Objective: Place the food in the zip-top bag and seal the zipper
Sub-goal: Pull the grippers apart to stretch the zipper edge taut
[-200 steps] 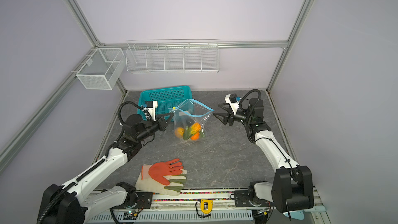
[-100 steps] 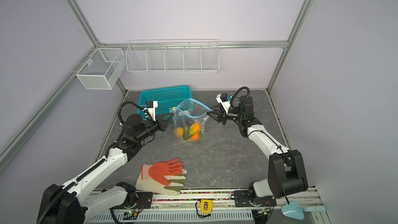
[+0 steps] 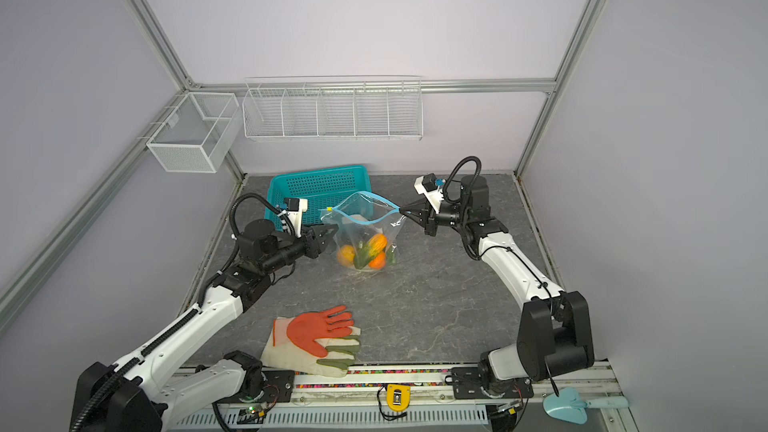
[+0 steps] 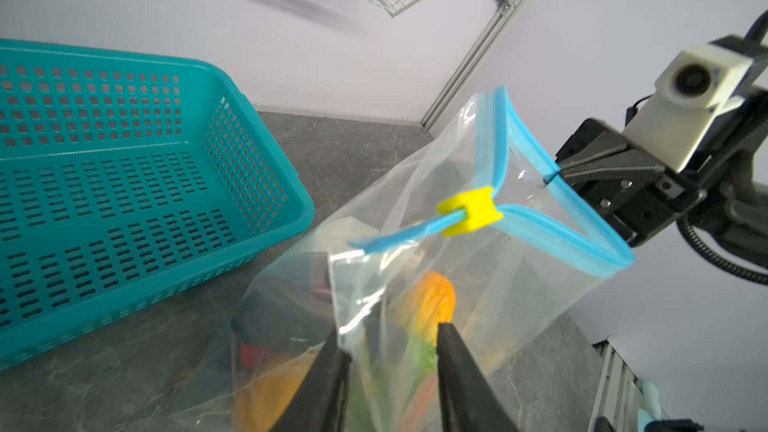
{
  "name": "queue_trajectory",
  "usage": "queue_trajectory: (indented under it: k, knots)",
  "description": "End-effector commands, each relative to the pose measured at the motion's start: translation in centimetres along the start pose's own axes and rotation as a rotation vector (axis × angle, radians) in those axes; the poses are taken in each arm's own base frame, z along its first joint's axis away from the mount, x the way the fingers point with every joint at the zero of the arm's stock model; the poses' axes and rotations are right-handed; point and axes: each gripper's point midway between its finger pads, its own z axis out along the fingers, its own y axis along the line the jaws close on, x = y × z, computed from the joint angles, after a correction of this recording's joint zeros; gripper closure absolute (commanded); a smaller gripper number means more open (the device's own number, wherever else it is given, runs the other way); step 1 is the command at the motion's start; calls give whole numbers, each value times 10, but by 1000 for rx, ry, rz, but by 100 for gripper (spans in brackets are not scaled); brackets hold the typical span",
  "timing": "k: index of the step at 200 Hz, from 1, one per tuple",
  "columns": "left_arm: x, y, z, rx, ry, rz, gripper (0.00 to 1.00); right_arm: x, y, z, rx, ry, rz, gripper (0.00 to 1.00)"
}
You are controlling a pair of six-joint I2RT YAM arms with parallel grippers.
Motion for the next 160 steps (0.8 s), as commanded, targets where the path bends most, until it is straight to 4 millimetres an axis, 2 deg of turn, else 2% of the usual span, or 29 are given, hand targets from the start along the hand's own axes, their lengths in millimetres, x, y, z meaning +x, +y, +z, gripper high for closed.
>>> queue_trajectory:
  k: [1,38,57,94,125,160]
  knots:
    - [-7,-4,-12,25,64,87,59,-1,8,-2,-58,45,-45,93]
    - [-2,10,-28,-25,157,175,48,-9,7,-2,-96,64,-79,93]
    - [-7,15,-34,-7,150,258,53,-13,3,-1,-115,59,-89,93]
    - [-15,31,-36,12,146,390,53,-15,1,0,-166,56,-90,93]
    - [-30,15,-27,159,105,436,49,-17,1,2,-187,44,-95,93]
    - [-37,8,-23,214,67,486,47,-18,1,2,-196,31,-97,93]
